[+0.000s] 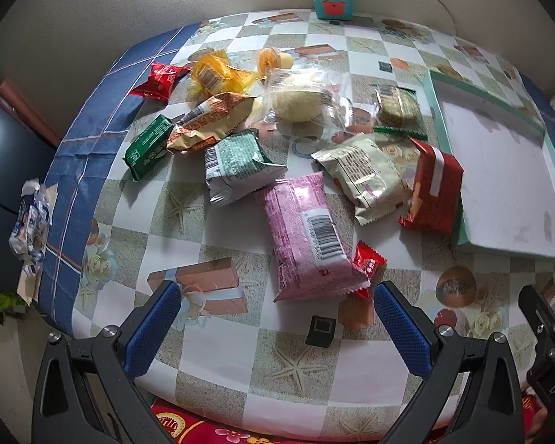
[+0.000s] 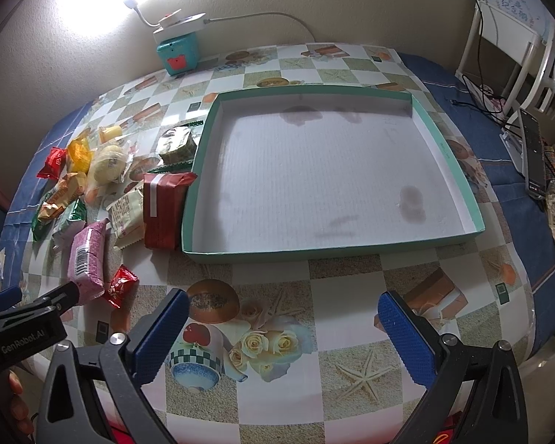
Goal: Organize snacks
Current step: 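Grasp the pink bag with the left tool while the right tool grasps the small red candy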
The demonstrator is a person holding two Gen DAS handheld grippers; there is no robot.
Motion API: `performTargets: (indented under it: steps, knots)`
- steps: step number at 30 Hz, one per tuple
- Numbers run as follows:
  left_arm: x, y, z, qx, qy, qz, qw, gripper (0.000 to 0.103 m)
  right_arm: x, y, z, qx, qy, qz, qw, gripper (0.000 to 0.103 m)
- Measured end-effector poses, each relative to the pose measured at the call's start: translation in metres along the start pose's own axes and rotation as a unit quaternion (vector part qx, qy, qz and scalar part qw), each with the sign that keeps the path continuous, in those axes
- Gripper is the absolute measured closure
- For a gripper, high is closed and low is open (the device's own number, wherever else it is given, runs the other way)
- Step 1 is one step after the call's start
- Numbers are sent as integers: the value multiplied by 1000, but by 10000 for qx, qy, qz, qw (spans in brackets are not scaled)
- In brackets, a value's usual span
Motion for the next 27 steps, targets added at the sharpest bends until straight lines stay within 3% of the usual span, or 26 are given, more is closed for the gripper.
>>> performTargets:
  steps: [5, 11, 16, 22, 27]
  knots:
    - [-10, 20, -7, 619, 126, 13, 9980, 0, -11, 14, -6, 244, 127, -137, 9995, 0]
    - [-30, 33, -16, 1176, 282, 351, 9920, 0, -32, 46, -7, 544, 403, -506, 9964, 0]
    - [-43, 22, -32, 1093, 345, 537, 9920, 0, -40, 71, -4, 914, 424, -578, 9932, 0]
    - [-58, 17, -41, 1059, 548, 410, 9920, 1, -53, 91, -6, 1095, 492, -738, 9900, 0]
    - [-66, 8, -53, 892, 557, 574, 9928, 17, -59, 98, -8, 1145, 526, -836, 9885, 1]
Point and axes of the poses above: each gripper's, at about its wrist camera, not at the fingertips, and x roughly against the way its jaws point, y to its left, z to its underside, the point moved 2 cm from there along -x, roughly the way its jaws point, and after that the axes turned 9 degrees about -z, right-handed, at the moved point
